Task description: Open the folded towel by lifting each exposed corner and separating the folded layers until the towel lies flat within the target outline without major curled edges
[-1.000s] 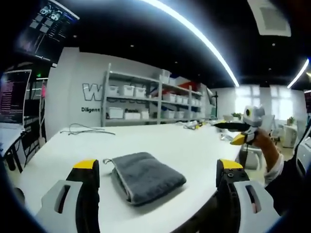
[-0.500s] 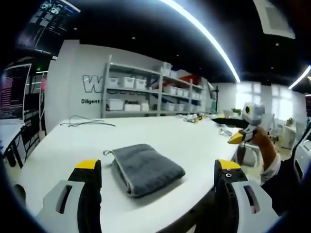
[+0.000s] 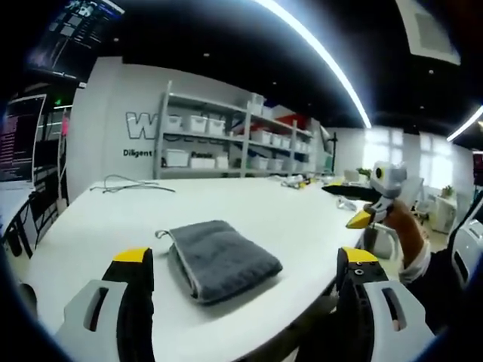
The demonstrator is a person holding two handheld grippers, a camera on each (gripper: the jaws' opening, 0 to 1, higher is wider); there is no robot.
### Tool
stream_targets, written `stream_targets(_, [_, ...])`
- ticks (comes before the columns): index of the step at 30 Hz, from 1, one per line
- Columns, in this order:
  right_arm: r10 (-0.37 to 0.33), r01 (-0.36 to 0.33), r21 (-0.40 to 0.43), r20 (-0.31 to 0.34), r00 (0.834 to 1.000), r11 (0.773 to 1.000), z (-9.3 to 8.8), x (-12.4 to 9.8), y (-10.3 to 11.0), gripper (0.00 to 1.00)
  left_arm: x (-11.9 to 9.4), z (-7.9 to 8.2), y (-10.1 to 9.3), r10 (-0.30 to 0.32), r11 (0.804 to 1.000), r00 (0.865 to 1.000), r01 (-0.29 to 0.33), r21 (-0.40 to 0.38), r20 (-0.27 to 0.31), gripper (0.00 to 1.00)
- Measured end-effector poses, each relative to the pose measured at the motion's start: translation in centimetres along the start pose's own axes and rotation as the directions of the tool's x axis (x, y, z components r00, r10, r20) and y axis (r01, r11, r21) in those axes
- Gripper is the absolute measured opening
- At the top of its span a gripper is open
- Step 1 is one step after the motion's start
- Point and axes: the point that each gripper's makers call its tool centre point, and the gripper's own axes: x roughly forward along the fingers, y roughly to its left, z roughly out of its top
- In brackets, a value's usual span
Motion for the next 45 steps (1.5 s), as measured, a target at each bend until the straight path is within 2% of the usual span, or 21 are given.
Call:
stream_targets(11, [0.009,-0.009,-0.009,0.009,1.0,1.0,0.5,0.6,0.4,0.96,-0.2,0.0,0.2,0.012,1.0,1.0,-0.012,0.018,-0.004,1.0])
stream_targets(32, [0.101,-0.103,-0.118,-0.023,0.995,0.988,2.9,5.7,3.1,0.93,-0.4,-0.2,0.0,0.009,1.0,1.0,-0.009,0.023,-0.024,1.0])
stream_targets(45, [0.152,-0.161,-0.156,-0.063,0.986,0.975,2.5,8.8,4.7,0.91,-1.2,-0.1,0.6,0.018,0.999,0.999,-0.017,0.035,-0.032,1.0])
